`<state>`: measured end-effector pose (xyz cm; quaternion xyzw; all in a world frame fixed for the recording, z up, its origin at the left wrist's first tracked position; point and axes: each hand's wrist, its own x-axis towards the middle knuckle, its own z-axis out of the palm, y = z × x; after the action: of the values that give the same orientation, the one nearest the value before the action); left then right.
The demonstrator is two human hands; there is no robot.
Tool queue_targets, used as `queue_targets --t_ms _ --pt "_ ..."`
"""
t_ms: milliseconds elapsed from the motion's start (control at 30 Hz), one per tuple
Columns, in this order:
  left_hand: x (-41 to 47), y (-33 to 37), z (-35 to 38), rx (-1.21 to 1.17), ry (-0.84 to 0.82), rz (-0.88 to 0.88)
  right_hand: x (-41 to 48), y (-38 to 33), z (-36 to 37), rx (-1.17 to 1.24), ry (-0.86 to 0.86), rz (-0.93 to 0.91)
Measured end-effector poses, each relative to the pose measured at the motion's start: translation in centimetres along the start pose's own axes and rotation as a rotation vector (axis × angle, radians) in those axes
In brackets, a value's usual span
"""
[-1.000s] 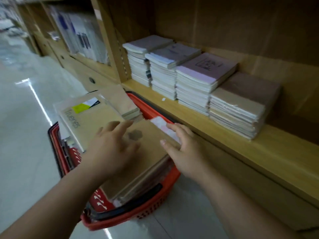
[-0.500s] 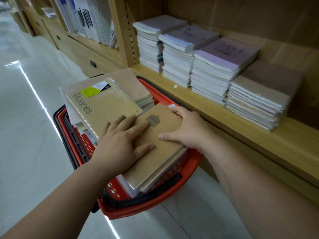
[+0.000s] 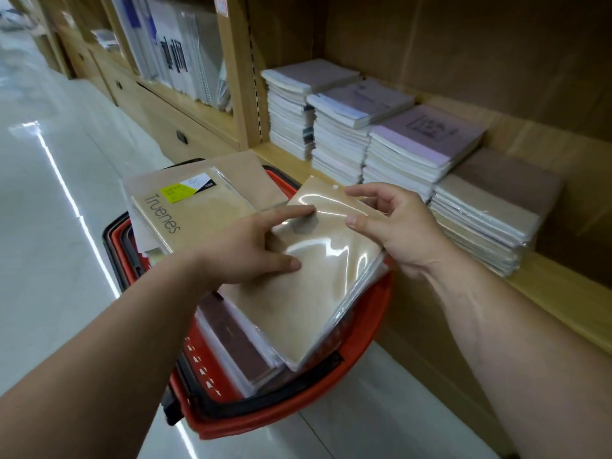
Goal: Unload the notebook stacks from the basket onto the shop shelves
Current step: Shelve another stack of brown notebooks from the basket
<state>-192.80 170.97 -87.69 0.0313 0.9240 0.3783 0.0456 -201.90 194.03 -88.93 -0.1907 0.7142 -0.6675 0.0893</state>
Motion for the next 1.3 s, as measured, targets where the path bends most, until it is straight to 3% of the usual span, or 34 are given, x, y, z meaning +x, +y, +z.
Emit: queue_targets --t_ms 67,200,300,367,467,667,733,933,1200,1300 --pt "0.2 -0.5 0.8 -0.191 0.040 -0.024 0.5 0.0 0.2 0.054 0.067 0.038" --pt "0.2 -0.9 1.6 -0.634 0.282 -0.100 1.5 -0.2 1.4 0.181 0.241 0.160" --pt "-0.3 -0.8 0.9 -0.833 0.534 -0.187 2.0 0.5 3.4 0.228 0.124 0.342" --pt "-1.0 -1.0 0.4 -0.811 0.711 -0.265 2.4 0.7 5.7 0.144 0.005 0.349" --pt "-2.2 -2.1 0.0 -0.567 0.862 -0.372 4.0 0.6 9.5 0.035 -0.125 0.230" --pt "-3.5 -6.0 -0.5 0.127 0.782 -0.563 7.6 0.6 13.9 -0.365 -0.236 0.039" --pt "-3.5 -6.2 -0.3 0.040 0.743 -0.582 8.2 0.6 14.4 -0.488 -0.267 0.078" --pt "-3.3 -6.5 -0.4 -0.086 0.749 -0.532 8.1 0.6 14.7 -0.468 -0.264 0.160" --pt "-3.8 -6.2 -0.4 -0.252 0.817 -0.500 6.9 -0.4 13.9 -0.292 -0.227 0.246" --pt "-4.4 -4.6 -0.2 -0.360 0.903 -0.371 5.8 -0.8 12.5 -0.166 -0.209 0.261"
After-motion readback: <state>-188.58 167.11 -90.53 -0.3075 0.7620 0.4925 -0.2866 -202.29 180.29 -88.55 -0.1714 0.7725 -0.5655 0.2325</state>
